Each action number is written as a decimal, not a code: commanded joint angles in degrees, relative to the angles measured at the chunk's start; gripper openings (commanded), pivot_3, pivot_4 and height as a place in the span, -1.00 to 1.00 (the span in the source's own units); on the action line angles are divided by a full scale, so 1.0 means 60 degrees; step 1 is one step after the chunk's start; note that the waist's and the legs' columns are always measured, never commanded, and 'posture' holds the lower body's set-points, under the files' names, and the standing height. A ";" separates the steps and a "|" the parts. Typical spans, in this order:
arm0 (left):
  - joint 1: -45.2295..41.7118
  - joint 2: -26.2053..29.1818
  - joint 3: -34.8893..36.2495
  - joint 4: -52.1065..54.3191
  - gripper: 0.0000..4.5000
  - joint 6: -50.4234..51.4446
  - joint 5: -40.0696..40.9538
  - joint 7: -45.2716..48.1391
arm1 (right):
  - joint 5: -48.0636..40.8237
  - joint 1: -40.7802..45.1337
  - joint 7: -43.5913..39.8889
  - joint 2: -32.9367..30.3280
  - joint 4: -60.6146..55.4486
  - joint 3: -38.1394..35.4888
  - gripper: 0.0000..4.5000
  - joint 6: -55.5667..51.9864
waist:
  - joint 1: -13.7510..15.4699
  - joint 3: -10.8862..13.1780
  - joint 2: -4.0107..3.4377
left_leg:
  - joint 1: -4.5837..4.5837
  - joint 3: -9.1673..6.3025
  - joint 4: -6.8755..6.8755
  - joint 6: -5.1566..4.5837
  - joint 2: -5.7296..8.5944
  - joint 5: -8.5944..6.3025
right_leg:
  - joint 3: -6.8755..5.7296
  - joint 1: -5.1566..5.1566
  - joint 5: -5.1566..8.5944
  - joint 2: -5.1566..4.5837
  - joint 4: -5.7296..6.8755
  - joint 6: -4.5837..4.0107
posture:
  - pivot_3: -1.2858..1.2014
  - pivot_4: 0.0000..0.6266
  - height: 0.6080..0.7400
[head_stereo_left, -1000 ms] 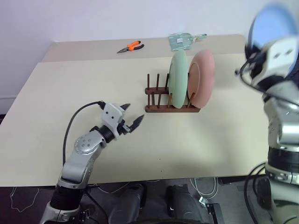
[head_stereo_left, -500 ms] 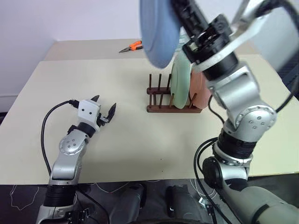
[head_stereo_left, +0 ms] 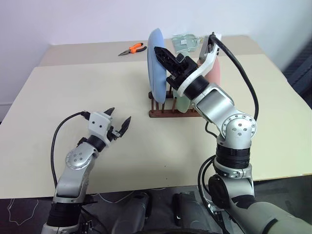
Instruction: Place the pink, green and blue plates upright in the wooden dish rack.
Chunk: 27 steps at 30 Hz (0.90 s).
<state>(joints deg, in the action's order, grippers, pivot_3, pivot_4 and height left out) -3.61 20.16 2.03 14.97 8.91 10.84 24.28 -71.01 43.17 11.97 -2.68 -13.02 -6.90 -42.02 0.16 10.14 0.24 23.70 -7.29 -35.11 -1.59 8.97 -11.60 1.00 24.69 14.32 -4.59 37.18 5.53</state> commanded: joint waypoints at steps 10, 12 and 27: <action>0.0149 0.0064 -0.0155 0.0682 0.61 0.0384 0.0239 0.0342 | 0.0999 0.0392 -0.0167 0.0143 0.0702 -0.0006 -0.55 0.0030 | -0.0116 -0.0001 -0.0001 | 0.0000 0.0000 0.0000 0.0000 0.0000 0.0000 | -0.0001 -0.0001 0.0000 0.0000 -0.0003 0.0000 | 0.03 -0.52 0.81; 0.0169 0.0066 -0.0166 0.0722 0.61 0.0429 0.0235 0.0333 | 0.1361 0.0540 -0.0268 0.0078 0.0846 0.0052 -0.13 0.0063 | -0.0132 0.0000 -0.0002 | 0.0000 0.0000 0.0002 0.0000 0.0000 0.0001 | 0.0000 0.0000 0.0000 0.0000 -0.0002 0.0000 | 0.03 -0.52 0.81; 0.0209 -0.0018 -0.0357 0.0903 0.61 0.0688 0.0175 0.0282 | 0.4446 0.1619 -0.3290 -0.1568 0.0254 0.1035 0.76 0.0682 | -0.0136 0.0002 -0.0004 | 0.0001 0.0000 0.0002 0.0001 0.0000 0.0000 | -0.0002 0.0001 0.0000 -0.0002 -0.0005 0.0001 | 0.03 -0.52 0.81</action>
<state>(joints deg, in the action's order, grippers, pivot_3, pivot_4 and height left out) -2.35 20.08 -0.04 17.96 13.25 11.84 25.97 -45.04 51.05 -4.58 -11.18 -7.52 -0.39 -39.56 -0.65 10.15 0.21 23.71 -7.29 -35.10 -1.58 8.96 -11.60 0.98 24.70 14.32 -4.61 37.14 5.53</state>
